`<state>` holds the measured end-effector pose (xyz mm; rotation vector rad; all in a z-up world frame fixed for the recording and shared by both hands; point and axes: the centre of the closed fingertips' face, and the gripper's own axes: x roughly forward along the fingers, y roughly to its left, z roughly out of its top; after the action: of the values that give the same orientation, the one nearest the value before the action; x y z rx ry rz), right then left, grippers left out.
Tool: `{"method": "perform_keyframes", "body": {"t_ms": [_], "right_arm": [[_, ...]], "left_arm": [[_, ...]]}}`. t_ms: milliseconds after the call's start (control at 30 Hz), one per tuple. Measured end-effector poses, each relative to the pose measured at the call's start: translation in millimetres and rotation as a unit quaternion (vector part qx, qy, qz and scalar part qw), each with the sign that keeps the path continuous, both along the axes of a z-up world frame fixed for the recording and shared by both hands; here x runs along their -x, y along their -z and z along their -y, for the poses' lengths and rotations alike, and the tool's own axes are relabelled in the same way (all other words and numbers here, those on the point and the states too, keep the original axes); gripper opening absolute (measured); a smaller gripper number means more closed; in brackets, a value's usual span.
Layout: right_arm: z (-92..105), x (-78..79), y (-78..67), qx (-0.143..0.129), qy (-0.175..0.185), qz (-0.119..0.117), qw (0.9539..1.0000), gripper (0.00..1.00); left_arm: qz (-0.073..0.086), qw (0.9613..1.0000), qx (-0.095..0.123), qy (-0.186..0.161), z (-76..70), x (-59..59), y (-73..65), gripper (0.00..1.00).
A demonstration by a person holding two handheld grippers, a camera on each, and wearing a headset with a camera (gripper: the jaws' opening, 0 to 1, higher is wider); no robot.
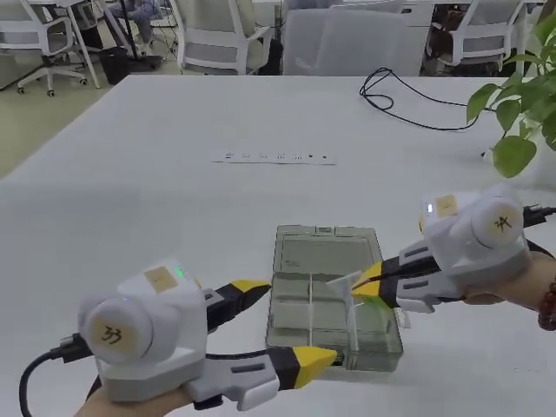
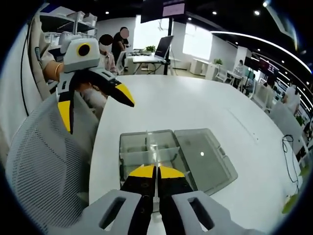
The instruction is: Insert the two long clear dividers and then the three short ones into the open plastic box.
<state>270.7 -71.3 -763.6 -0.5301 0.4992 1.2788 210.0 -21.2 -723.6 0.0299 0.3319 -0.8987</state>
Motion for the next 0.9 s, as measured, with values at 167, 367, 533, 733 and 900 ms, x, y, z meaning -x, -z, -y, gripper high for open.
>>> {"method": "perform_keyframes", "body": {"t_ms": [167,367,533,733,900], "right_arm": [[1.2,-2.0,4.2,0.005,0.001,-0.005,1.0,0.02],[-1.6,-1.9,5.6,0.017,-0.004,-0.009,0.9998,0.02],[-6.1,-1.1,6.5,0.04,-0.026,-0.004,0.9988,0.02],[-10.3,1.9,8.8,0.058,-0.051,0.004,0.997,0.02],[-13.7,1.6,10.8,0.071,-0.067,0.01,0.9952,0.02]], "left_arm": [[-0.001,1.0,0.0,-0.002,-0.8,-1.0,0.6,0.66],[0.0,1.0,-0.003,-0.001,-0.9,-1.3,0.8,0.66],[0.001,1.0,-0.007,-0.001,-0.5,-1.1,1.6,0.66],[0.002,0.9999,-0.01,-0.002,-1.8,-0.9,2.0,0.66],[0.002,1.0,-0.007,-0.001,-1.7,-0.5,1.0,0.66]]}}
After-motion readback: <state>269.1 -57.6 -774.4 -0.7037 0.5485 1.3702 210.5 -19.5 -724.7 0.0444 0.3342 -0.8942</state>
